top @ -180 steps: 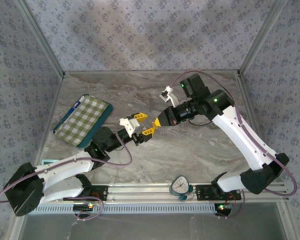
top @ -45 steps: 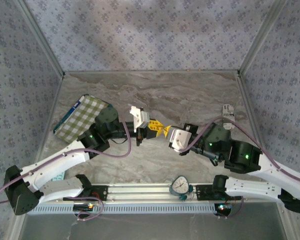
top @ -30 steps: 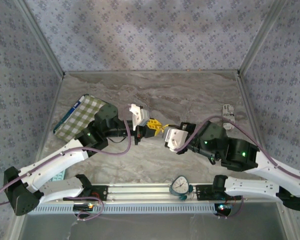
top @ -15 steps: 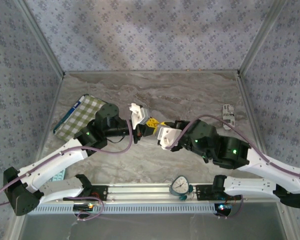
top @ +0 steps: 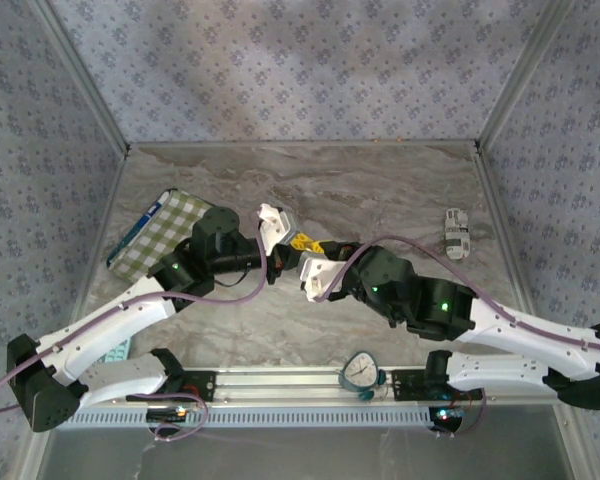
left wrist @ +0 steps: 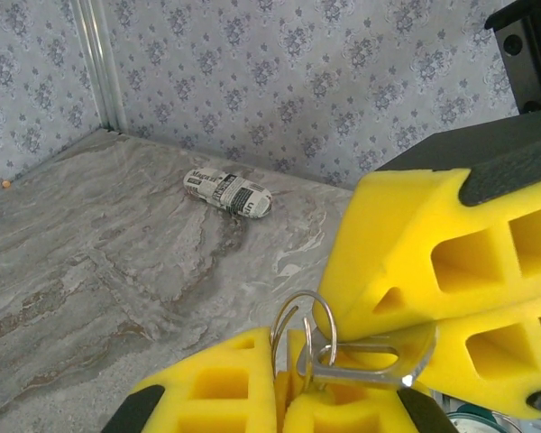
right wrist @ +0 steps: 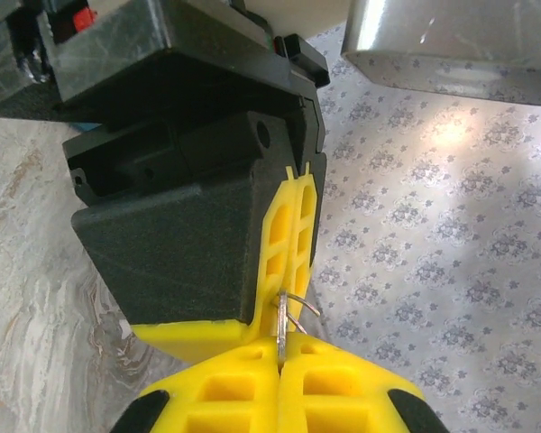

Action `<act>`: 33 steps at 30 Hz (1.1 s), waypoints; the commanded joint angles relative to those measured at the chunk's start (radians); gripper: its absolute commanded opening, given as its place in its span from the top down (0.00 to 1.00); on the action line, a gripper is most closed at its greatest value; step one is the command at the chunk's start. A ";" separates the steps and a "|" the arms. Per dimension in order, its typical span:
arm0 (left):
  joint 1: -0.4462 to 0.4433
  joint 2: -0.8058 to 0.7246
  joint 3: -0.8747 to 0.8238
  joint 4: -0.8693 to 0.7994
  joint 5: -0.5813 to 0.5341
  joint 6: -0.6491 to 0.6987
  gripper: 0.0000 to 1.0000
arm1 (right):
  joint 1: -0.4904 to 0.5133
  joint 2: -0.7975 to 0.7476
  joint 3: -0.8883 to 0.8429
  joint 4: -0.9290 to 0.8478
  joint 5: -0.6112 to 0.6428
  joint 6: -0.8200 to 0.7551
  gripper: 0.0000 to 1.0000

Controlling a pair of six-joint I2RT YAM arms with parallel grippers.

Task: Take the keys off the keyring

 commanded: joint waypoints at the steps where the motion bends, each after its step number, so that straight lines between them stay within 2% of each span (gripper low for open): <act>1: -0.016 0.013 0.055 0.253 0.018 -0.051 0.96 | 0.075 0.068 -0.061 -0.011 -0.269 -0.035 1.00; 6: -0.020 0.013 0.038 0.267 0.056 -0.066 0.81 | 0.066 0.094 -0.048 0.020 -0.318 -0.034 1.00; 16: -0.024 -0.058 -0.050 0.271 0.026 -0.056 0.55 | -0.090 0.046 0.008 0.124 -0.361 0.098 1.00; 24: -0.039 -0.081 -0.085 0.265 0.020 -0.026 0.45 | -0.146 0.040 0.019 0.166 -0.351 0.171 1.00; 31: -0.059 -0.119 -0.127 0.265 -0.028 0.016 0.24 | -0.187 0.051 0.047 0.178 -0.324 0.209 1.00; 33: -0.063 -0.131 -0.137 0.260 -0.042 0.027 0.22 | -0.204 0.046 0.049 0.181 -0.334 0.225 1.00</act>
